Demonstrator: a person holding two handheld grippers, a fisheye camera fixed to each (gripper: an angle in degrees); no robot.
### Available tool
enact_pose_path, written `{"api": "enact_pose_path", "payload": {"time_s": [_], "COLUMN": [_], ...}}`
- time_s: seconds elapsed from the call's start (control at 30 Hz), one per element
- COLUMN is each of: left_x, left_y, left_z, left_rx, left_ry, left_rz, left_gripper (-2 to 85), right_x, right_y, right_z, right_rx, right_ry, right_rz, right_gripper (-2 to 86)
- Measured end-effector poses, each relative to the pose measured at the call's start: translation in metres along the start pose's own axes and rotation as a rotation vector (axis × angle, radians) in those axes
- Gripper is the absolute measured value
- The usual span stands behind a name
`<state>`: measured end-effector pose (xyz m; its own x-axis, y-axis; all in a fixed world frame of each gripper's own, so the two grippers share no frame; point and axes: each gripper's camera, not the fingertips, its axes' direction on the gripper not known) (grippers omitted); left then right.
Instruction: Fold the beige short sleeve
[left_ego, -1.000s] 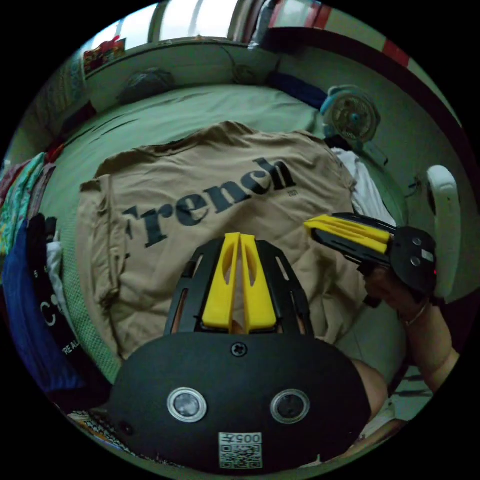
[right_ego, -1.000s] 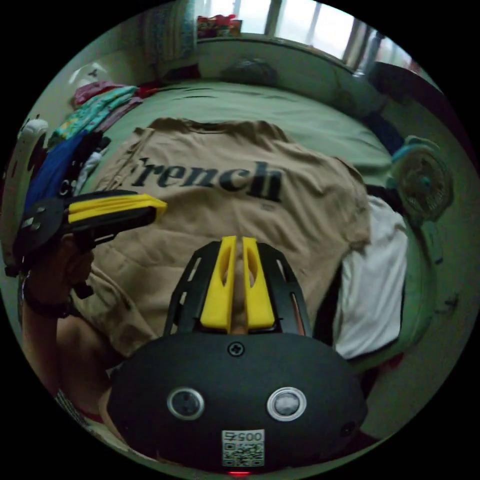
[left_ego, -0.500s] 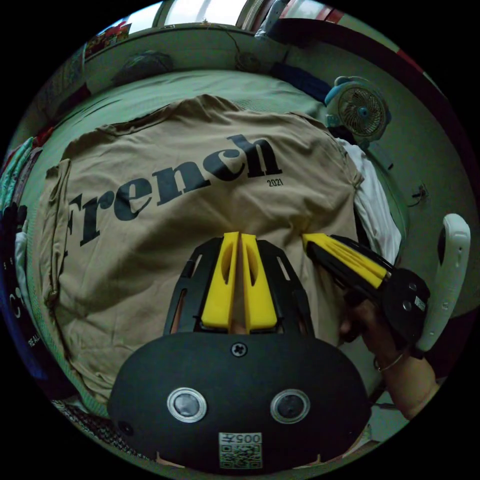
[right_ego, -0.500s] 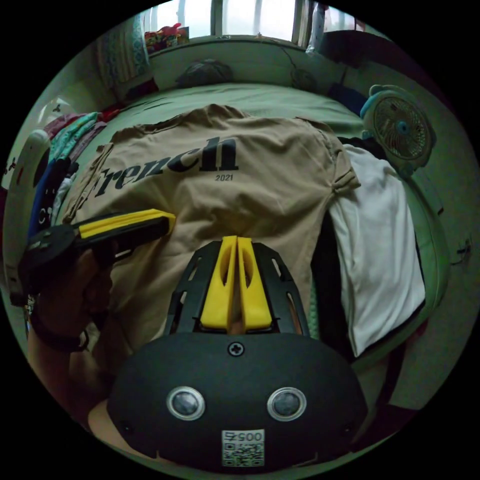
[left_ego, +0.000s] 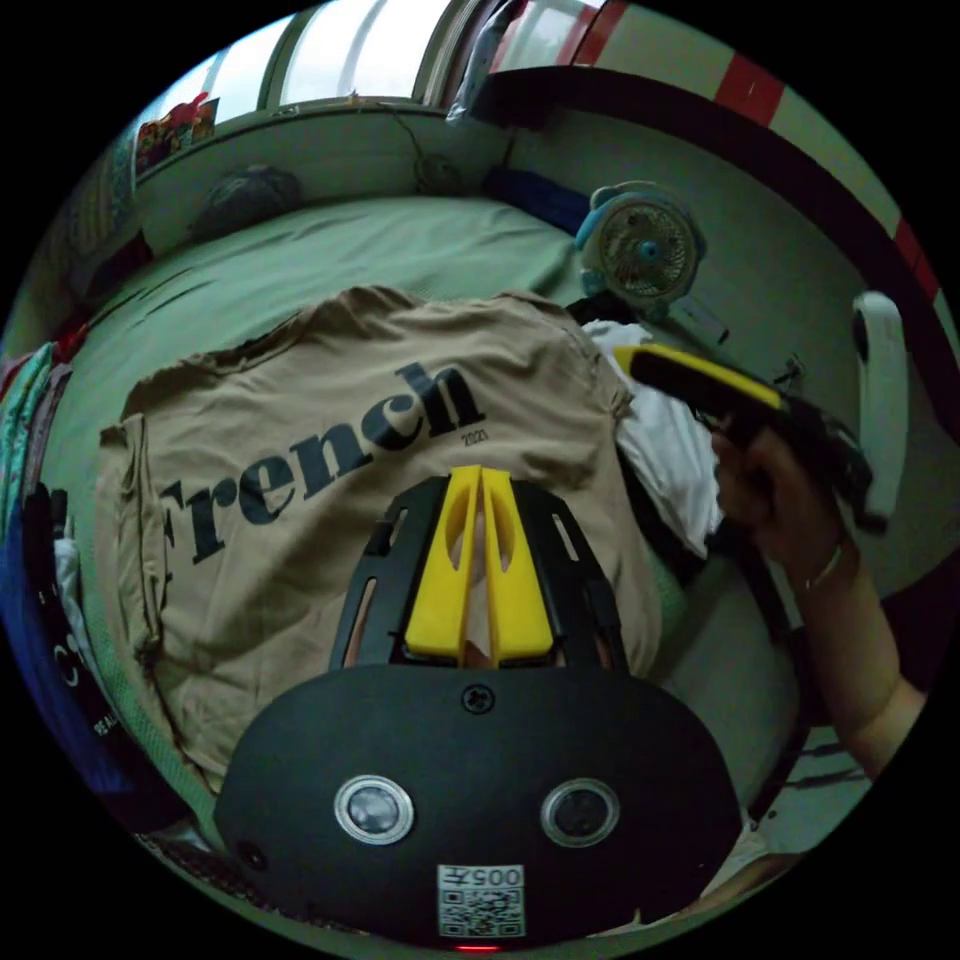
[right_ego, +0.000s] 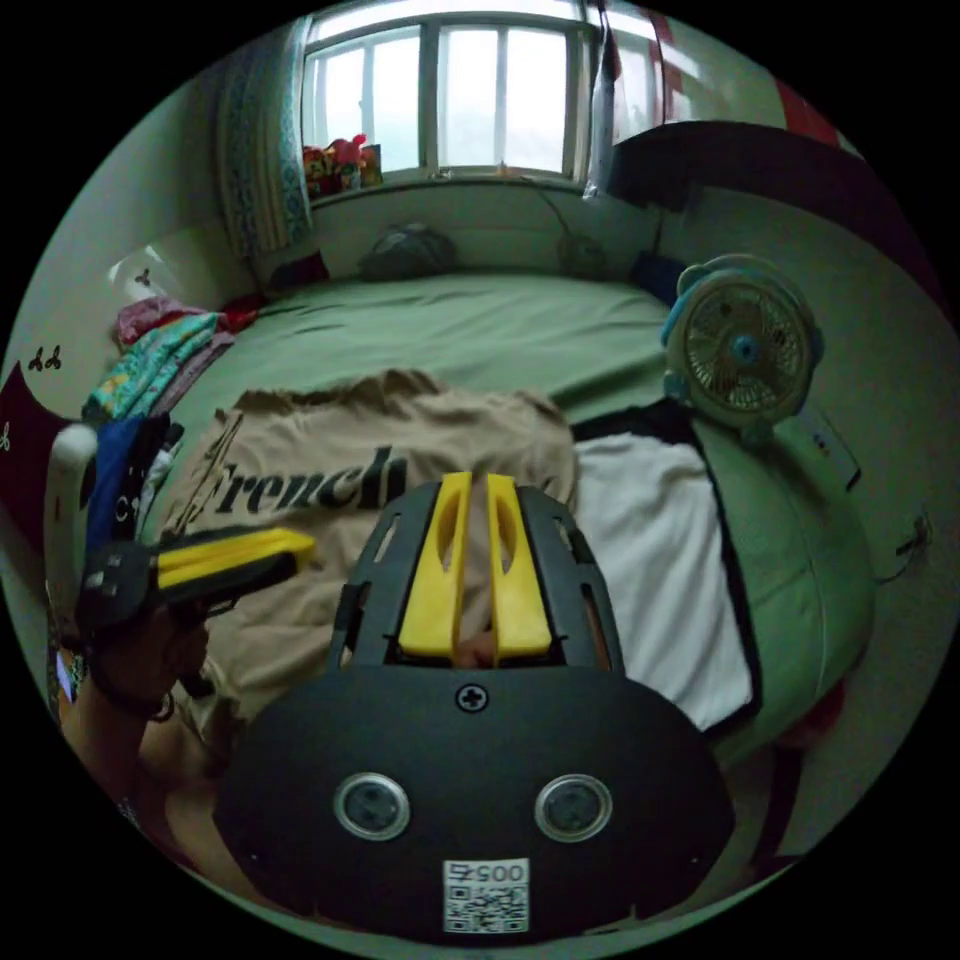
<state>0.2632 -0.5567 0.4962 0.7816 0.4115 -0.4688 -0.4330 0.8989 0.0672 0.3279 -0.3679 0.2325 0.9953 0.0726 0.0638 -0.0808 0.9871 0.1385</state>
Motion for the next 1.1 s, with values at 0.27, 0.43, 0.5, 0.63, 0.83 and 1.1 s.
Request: {"api": "enact_pose_path", "payload": {"time_s": [0.27,0.43,0.5,0.63,0.83,1.1], "left_x": [-0.001,-0.015,-0.019,-0.017,-0.020,-0.032], "left_y": [-0.015,-0.022,-0.024,-0.027,-0.025,-0.022], "left_z": [0.001,-0.002,-0.002,-0.008,-0.020,-0.037], "left_rx": [-0.011,-0.021,-0.021,-0.018,0.015,0.028], "left_ry": [0.070,0.060,0.094,0.071,0.042,0.009], "left_rz": [-0.024,-0.058,-0.078,-0.053,-0.057,-0.076], "left_gripper": [0.9,2.6,3.6,4.8,4.9,4.6], "right_x": [0.038,0.045,0.050,0.050,0.009,-0.117], "right_y": [-0.064,-0.075,-0.079,-0.083,-0.105,-0.112], "right_z": [0.086,0.118,0.126,0.113,0.058,0.057], "right_rx": [-0.195,-0.259,-0.298,-0.243,-0.131,-0.202], "right_ry": [0.114,0.064,-0.002,-0.018,0.141,0.160], "right_rz": [0.056,0.097,0.125,0.124,0.012,-0.119], "right_gripper": [9.8,9.9,8.8,2.9,-0.9,1.1]}}
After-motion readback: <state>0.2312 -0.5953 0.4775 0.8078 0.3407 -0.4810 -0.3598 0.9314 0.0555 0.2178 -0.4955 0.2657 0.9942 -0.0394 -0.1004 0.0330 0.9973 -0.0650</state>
